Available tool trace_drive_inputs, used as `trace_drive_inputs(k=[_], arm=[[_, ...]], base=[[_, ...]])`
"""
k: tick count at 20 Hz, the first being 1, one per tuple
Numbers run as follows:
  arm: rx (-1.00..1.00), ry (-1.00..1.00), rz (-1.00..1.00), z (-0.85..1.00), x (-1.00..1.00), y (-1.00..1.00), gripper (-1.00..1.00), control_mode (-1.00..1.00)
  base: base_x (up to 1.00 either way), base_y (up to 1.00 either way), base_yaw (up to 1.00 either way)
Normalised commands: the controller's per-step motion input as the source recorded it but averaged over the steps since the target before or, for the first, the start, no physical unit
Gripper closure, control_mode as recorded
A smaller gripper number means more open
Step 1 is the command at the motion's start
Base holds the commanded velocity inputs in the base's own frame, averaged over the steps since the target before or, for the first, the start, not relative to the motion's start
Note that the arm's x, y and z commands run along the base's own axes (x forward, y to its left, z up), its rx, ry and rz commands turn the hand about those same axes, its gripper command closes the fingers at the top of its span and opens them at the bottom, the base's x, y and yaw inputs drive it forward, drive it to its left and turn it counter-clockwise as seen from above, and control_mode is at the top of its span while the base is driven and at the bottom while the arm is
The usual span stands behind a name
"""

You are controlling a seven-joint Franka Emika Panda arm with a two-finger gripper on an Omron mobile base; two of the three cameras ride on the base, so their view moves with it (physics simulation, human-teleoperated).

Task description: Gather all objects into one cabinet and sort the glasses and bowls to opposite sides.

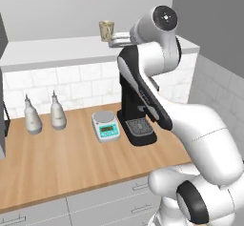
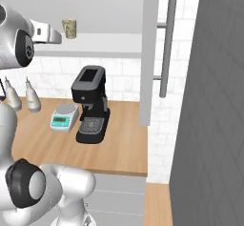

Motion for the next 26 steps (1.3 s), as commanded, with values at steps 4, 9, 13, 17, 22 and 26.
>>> trace_drive_inputs(k=[4,9,13,17,22,26], arm=[[0.09,0.17,-0.04,0.0,0.98,0.0,-1.0,-1.0],[0.0,0.06,0.0,-0.01,0.68,0.0,-1.0,-1.0],[-0.03,-0.05,0.0,-0.24,0.78,0.0,-1.0,-1.0],[-0.1,-0.17,0.02,-0.49,0.76,0.16,-1.0,-1.0],[-0.05,-0.1,0.01,-0.07,0.64,0.23,-1.0,-1.0],[0.0,0.0,0.03,0.0,0.61,0.01,-1.0,-1.0]], base=[[0.0,0.0,0.0],[0.0,0.0,0.0],[0.0,0.0,0.0],[0.0,0.0,0.0],[0.0,0.0,0.0],[0.0,0.0,0.0]])
